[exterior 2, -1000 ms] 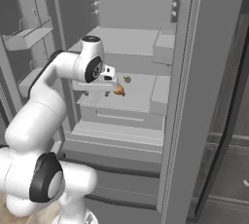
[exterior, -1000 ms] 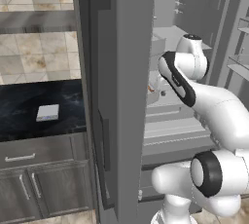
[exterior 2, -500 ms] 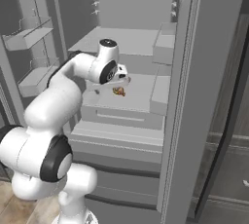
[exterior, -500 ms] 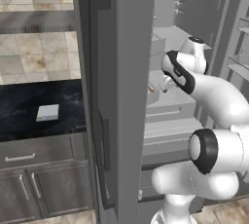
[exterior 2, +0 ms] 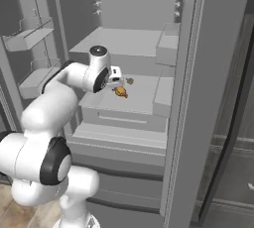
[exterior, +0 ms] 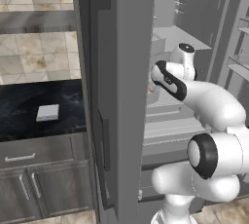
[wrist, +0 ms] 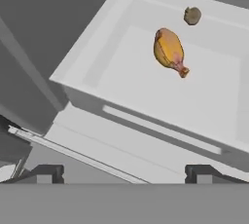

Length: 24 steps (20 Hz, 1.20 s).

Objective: Take the chicken drumstick from the fridge and place it on the digital scale on the counter by the fridge. Wait a few seconds for a reading, then move it to the plate on the dining counter.

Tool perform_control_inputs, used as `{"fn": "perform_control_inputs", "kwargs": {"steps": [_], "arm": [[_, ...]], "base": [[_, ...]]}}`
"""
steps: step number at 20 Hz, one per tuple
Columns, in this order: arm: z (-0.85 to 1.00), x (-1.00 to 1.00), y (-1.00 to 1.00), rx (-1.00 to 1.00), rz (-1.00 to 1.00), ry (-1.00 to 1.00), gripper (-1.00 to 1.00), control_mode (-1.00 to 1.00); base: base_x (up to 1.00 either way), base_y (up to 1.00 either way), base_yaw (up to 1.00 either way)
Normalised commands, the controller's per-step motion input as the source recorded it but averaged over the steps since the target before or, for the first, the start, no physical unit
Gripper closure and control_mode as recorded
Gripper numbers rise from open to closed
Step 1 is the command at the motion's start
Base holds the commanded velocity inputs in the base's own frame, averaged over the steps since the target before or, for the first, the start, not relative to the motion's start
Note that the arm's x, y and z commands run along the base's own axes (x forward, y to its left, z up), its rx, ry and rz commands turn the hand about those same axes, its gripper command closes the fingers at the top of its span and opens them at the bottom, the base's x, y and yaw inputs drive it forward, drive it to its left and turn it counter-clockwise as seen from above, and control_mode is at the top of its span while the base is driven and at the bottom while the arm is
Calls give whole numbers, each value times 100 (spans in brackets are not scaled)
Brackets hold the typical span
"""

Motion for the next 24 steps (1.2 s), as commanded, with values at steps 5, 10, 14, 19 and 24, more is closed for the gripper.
{"fn": "perform_control_inputs", "kwargs": {"steps": [5, 10, 14, 19, 24], "arm": [[-17, 54, 5, -5, -16, 5, -100, -100], [-37, 36, -11, 0, -9, 5, -100, -100], [-24, 35, -17, 0, 0, 4, -100, -100], [-12, 22, -16, 0, 3, 5, -100, -100], [-22, 23, -27, 3, 14, 0, -100, -100]], "base": [[0, 0, 0], [0, 0, 0], [0, 0, 0], [0, 0, 0], [0, 0, 0]]}}
